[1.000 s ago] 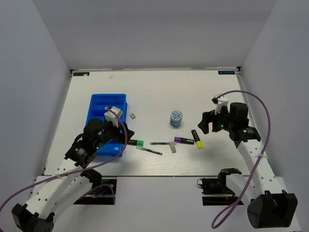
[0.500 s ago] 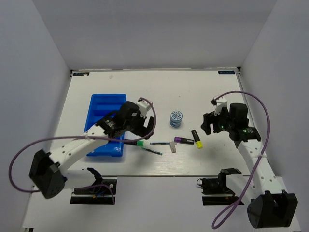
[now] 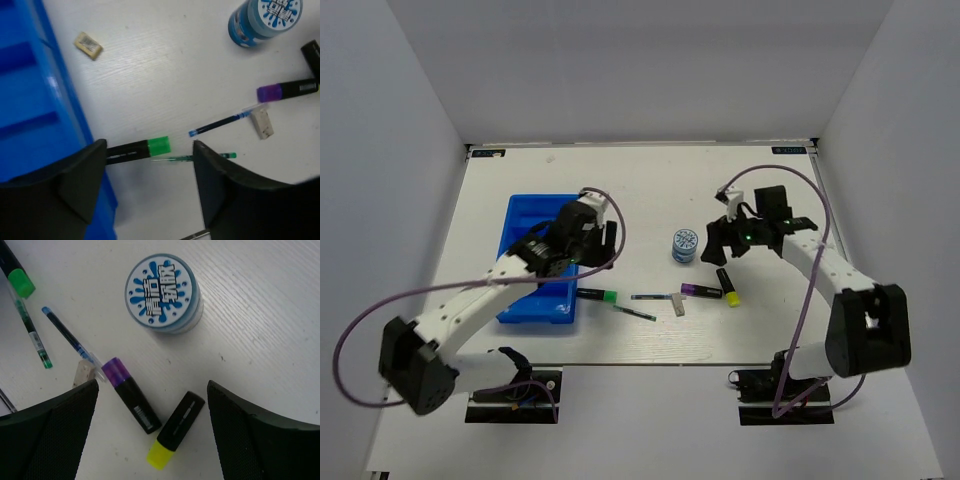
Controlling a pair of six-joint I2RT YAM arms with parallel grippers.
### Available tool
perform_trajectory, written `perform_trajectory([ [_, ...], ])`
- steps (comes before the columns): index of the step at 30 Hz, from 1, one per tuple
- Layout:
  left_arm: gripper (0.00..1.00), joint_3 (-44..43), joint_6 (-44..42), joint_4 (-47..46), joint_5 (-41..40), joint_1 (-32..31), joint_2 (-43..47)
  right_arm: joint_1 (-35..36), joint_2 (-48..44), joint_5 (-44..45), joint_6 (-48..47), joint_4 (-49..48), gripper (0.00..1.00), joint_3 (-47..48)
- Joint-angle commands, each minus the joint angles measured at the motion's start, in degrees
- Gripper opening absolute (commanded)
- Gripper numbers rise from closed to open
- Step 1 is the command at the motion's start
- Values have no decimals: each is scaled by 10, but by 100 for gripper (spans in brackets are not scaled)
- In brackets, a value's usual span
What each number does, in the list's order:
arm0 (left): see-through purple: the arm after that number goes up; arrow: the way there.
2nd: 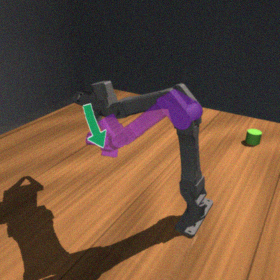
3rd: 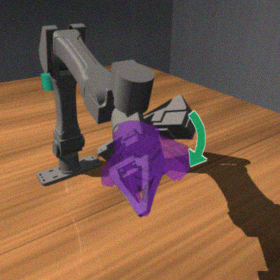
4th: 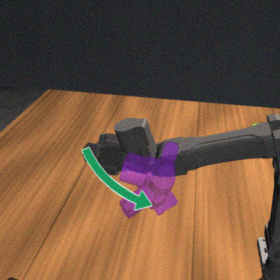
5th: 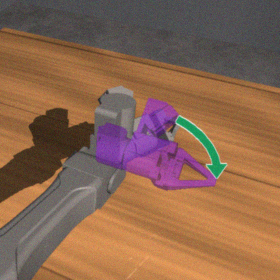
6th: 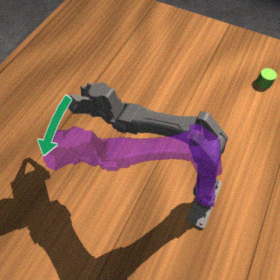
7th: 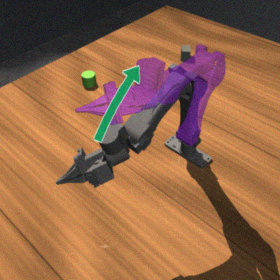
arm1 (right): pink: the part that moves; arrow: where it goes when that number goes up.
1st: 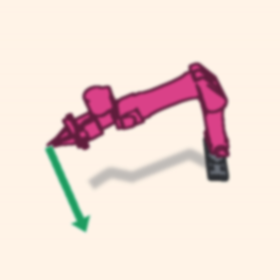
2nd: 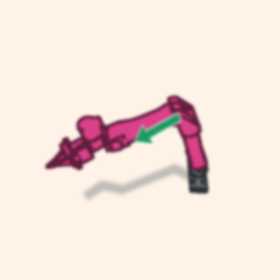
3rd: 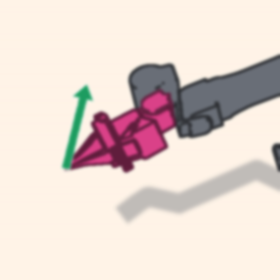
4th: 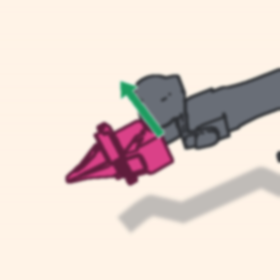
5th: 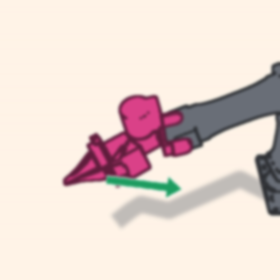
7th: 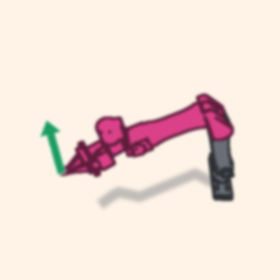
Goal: Sort the stationery into containers
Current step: Pick up the stationery from the center of the board.
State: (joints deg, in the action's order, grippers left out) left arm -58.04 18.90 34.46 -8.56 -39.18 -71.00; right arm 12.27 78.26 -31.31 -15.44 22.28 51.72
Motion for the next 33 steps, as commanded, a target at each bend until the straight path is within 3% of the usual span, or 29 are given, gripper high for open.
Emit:
perform_trajectory([
  [1, 83, 47, -33, 27, 4, 29, 94, 34, 43, 25, -19, -32, 90, 49],
  [8, 90, 126, -54, 20, 53, 83, 164, 91, 159, 111, -22, -55, 90, 118],
  [20, 90, 184, -88, -4, 60, 89, 238, 175, 265, 223, -42, -78, 90, 197],
  [21, 90, 185, -90, -8, 60, 89, 243, 182, 272, 233, -43, -69, 86, 199],
  [23, 90, 194, -92, -10, 60, 89, 256, 187, 272, 249, -43, -55, 79, 208],
  [26, 90, 202, -92, -15, 60, 89, 265, 199, 263, 279, -54, -47, 79, 203],
  [33, 90, 203, -91, -19, 69, 88, 268, 207, 246, 309, -71, 6, 87, 218],
])
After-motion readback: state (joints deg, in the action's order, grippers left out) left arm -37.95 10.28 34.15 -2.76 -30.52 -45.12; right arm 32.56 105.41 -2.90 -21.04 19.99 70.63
